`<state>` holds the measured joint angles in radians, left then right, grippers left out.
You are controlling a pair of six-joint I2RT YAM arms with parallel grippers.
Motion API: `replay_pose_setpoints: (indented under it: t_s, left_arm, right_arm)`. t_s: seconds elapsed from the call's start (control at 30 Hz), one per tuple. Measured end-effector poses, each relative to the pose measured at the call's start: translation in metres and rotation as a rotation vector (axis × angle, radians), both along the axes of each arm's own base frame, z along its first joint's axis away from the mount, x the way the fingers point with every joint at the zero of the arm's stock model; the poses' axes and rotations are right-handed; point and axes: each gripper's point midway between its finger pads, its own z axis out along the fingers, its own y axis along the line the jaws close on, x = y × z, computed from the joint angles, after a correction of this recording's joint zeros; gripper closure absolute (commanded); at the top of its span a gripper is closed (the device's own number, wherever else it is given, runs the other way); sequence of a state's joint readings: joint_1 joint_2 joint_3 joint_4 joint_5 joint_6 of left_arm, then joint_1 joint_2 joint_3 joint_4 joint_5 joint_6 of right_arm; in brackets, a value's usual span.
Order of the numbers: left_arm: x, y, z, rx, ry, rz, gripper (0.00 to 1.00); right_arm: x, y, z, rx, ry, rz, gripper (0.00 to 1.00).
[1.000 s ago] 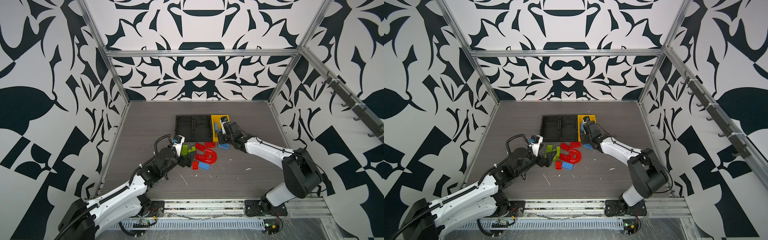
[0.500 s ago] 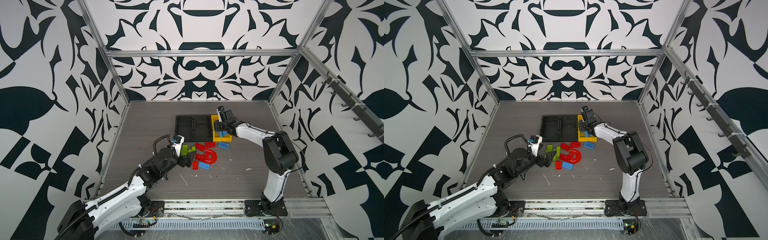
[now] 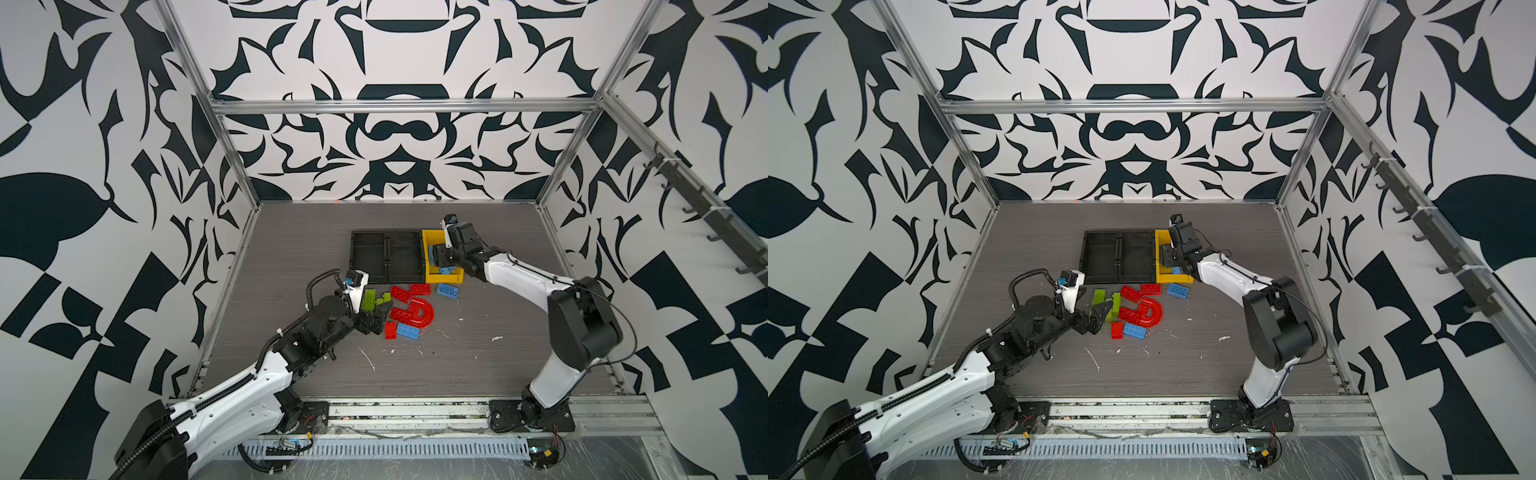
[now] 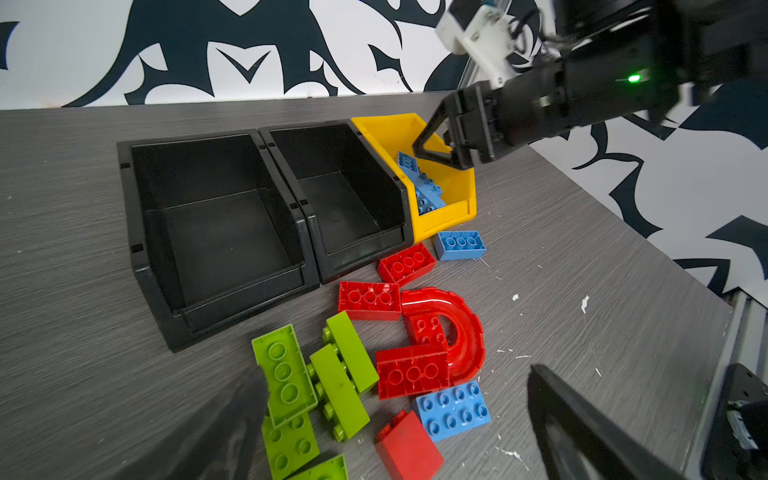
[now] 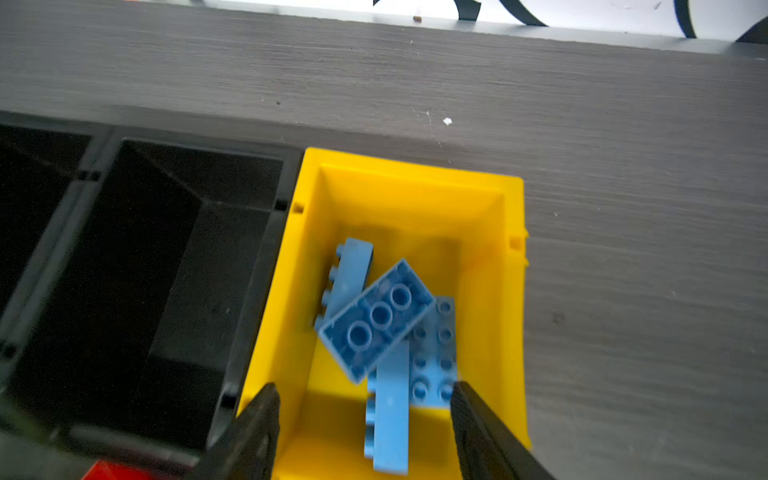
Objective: Sort the legos into containers by color
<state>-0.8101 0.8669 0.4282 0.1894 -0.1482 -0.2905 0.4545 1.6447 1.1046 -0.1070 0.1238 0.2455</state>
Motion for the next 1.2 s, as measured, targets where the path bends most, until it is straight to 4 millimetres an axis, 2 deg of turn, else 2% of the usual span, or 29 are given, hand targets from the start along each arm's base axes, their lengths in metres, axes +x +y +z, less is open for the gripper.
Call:
replay_pose_setpoints:
  t_s: [0.1,0.17,0.3,0.43,0.6,0.87,1.2]
  left_arm:
    - [0.0,-0.001,0.002,-0.002,0.0,-0.003,0.0]
    - [0.0,-0.002,0.004,-0.006,-0.003,-0.006,0.0]
    - [0.0,-0.002,0.005,-0.007,-0.003,-0.007,0.0]
    - [0.0,-0.002,0.004,-0.006,-0.002,-0.007,0.0]
    - [0.001,-0.003,0.002,-0.002,0.002,-0.008,0.0]
    - [0.0,-0.004,0.001,-0.002,0.006,-0.015,0.0]
    - [0.0,-0.004,0.001,-0.001,0.008,-0.018,0.0]
  right_arm:
    - [-0.032,-0.005,0.017,0.035,-0.046,-0.002,0.25]
    - [-0.053,-0.01,0.017,0.053,-0.057,-0.006,0.24]
    - [-0.087,-0.021,-0.009,0.038,-0.024,-0.022,0.2]
    - [-0.106,-0.029,-0.042,-0.009,0.039,-0.027,0.16]
    - [-0.104,-0.026,-0.06,-0.037,0.069,-0.023,0.12]
    - [-0.1,-0.021,-0.1,-0.084,0.149,-0.014,0.1]
    - [-0.083,-0.01,-0.105,-0.08,0.133,-0.009,0.1]
